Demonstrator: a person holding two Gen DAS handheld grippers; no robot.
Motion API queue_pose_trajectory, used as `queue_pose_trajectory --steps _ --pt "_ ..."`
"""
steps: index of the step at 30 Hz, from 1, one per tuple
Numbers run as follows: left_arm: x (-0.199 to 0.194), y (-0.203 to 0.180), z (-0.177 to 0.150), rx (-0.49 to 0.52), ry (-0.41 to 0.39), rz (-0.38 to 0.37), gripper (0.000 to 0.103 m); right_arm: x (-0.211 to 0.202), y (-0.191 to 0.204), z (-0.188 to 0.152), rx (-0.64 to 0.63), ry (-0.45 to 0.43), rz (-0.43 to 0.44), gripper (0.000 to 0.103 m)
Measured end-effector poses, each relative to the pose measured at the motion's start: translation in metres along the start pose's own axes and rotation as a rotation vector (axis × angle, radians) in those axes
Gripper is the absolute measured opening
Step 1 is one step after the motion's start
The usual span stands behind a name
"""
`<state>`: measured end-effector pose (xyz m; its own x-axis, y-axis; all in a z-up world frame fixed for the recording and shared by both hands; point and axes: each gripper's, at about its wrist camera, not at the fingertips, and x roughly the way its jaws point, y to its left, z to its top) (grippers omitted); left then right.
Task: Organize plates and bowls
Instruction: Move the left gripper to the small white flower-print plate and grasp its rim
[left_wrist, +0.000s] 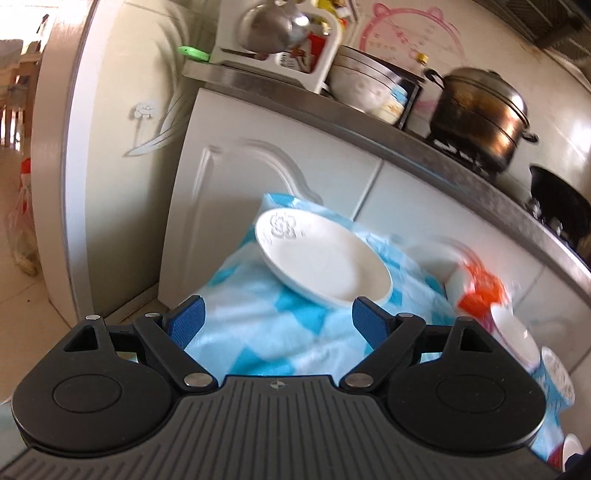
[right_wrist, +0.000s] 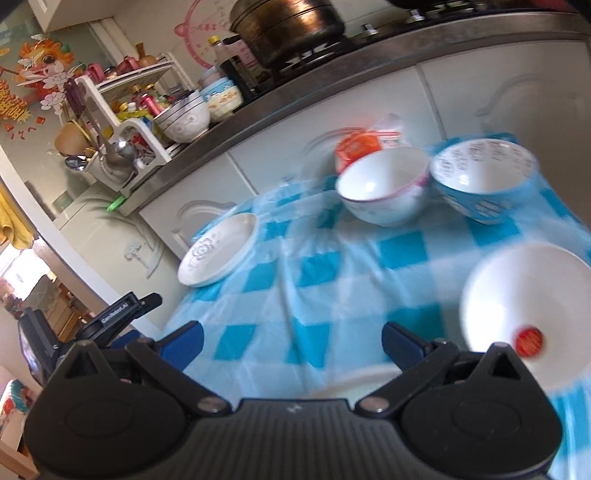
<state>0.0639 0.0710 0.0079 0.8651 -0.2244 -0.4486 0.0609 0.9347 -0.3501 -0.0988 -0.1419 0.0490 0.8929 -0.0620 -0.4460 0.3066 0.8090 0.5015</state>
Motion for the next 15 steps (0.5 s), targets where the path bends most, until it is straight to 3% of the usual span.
queue_pose_trajectory --steps 11,15 --pt "0.052 0.012 0.034 -0.075 -0.003 -0.024 0.103 0.108 0.023 0.059 -0.021 0.037 0.054 0.099" --pt "0.062 0.015 0.037 -0.074 -0.001 -0.013 0.097 0.149 0.033 0.075 -0.032 0.064 0.097 0.097"
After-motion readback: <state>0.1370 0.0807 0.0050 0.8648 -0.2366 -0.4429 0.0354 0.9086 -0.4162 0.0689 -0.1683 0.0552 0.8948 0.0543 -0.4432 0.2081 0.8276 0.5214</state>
